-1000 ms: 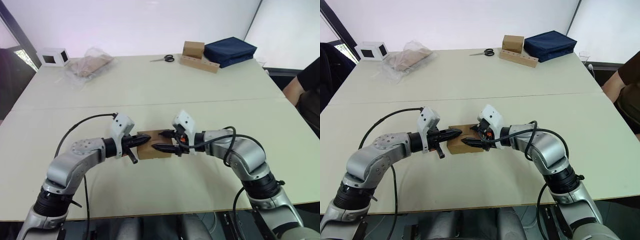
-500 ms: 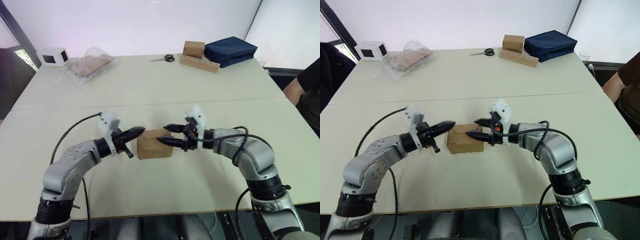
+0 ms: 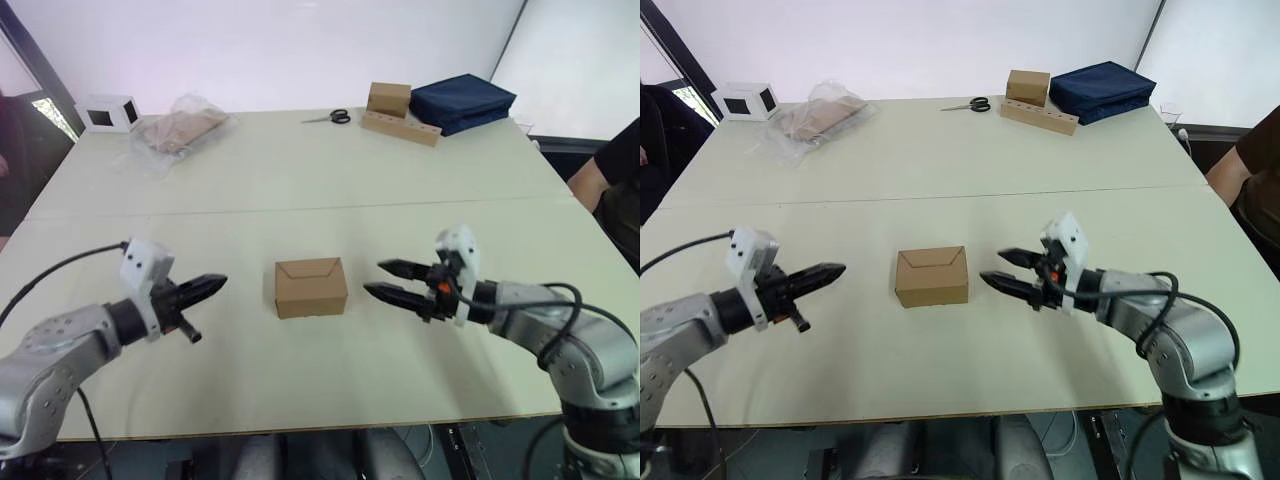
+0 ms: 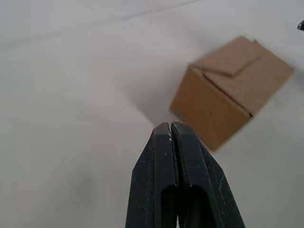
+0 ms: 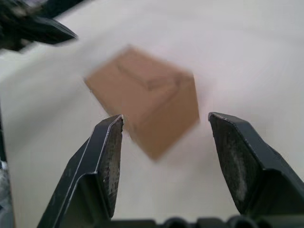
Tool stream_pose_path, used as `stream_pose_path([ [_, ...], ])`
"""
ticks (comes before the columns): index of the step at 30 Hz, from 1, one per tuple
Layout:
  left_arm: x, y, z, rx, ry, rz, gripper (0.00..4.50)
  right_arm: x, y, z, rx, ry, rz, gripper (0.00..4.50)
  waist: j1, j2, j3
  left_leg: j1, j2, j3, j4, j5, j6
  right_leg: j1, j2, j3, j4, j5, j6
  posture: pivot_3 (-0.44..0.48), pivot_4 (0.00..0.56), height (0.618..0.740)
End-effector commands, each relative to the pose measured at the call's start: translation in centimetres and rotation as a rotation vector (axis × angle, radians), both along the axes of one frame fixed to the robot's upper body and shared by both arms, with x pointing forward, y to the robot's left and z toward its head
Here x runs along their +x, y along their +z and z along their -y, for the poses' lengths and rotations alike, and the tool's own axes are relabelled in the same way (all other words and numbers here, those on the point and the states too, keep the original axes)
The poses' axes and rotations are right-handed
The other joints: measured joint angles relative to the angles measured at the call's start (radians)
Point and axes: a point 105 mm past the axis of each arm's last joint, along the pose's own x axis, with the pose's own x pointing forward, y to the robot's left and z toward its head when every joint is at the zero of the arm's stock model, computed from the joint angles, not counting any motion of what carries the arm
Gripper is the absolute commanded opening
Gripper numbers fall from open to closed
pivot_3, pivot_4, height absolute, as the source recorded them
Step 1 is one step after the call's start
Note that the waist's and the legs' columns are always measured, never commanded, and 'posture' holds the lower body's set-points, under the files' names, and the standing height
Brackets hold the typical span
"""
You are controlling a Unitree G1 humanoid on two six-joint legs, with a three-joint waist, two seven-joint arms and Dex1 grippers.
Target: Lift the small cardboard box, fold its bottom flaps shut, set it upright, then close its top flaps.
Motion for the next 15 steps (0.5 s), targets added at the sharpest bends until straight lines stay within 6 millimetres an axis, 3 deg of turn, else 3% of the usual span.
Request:
stream_pose_path([
  [1,-1.9,-1.0,-0.1,0.050,-0.028,-0.009,0.00,-1.5,-0.3,0.7,-0.040,-0.004,0.034,2.96,-0.001,0.000,0.000,0.000,0.000,0.001,0.000,0.000,0.000,0.000,0.000,0.000,0.000,0.000,0.000,0.000,0.150,0.740],
  [8,-3.5,-2.4,-1.1,0.056,-0.028,-0.066,0.00,-2.5,-1.2,2.1,-0.101,-0.019,0.013,2.96,0.005,0.000,0.000,0.004,0.000,0.001,0.000,0.000,-0.001,0.004,0.001,0.000,0.000,0.000,0.000,0.000,0.150,0.740],
  [15,-3.4,-2.5,-0.9,0.024,-0.042,-0.075,0.00,-2.1,-1.3,2.2,-0.117,-0.013,0.015,2.96,0.010,0.000,0.000,0.004,0.000,0.001,0.000,0.000,0.000,0.004,0.001,0.000,0.000,0.000,0.000,0.000,0.150,0.740],
])
